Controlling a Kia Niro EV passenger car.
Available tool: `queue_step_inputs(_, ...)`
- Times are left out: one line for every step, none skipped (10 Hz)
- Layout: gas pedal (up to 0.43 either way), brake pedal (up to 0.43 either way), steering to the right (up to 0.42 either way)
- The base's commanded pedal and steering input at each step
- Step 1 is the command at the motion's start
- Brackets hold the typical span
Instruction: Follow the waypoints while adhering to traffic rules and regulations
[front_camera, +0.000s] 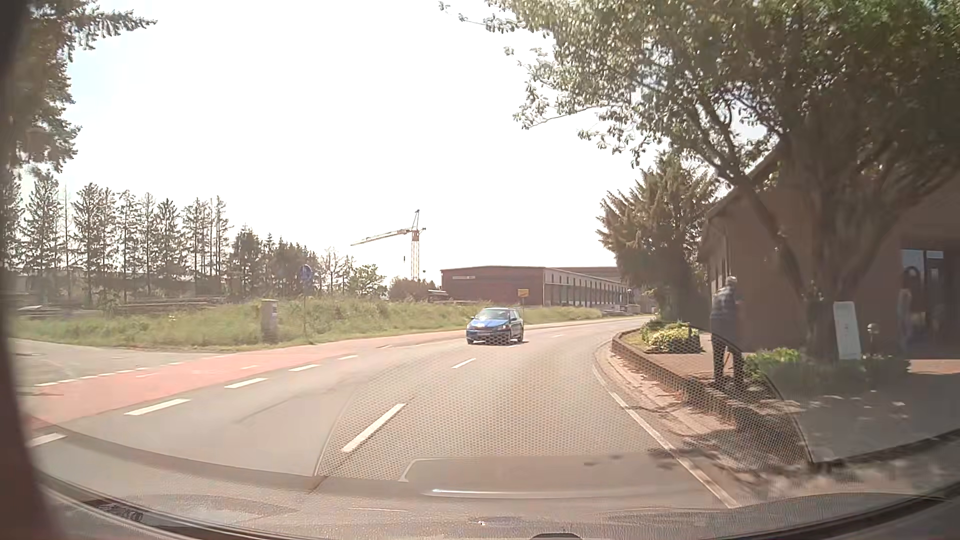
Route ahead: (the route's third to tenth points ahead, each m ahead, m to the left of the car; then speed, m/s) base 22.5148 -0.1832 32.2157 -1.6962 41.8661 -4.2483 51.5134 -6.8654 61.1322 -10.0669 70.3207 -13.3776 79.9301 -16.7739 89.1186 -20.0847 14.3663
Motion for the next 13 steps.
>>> queue_step_inputs(0.157, 0.000, 0.023)
queue_step_inputs(0.157, 0.000, 0.025)
queue_step_inputs(0.169, 0.000, 0.029)
queue_step_inputs(0.169, 0.000, 0.033)
queue_step_inputs(0.169, 0.000, 0.036)
queue_step_inputs(0.169, 0.000, 0.037)
queue_step_inputs(0.169, 0.000, 0.037)
queue_step_inputs(0.169, 0.000, 0.038)
queue_step_inputs(0.169, 0.000, 0.039)
queue_step_inputs(0.169, 0.000, 0.040)
queue_step_inputs(0.169, 0.000, 0.043)
queue_step_inputs(0.177, 0.000, 0.046)
queue_step_inputs(0.280, 0.000, 0.049)
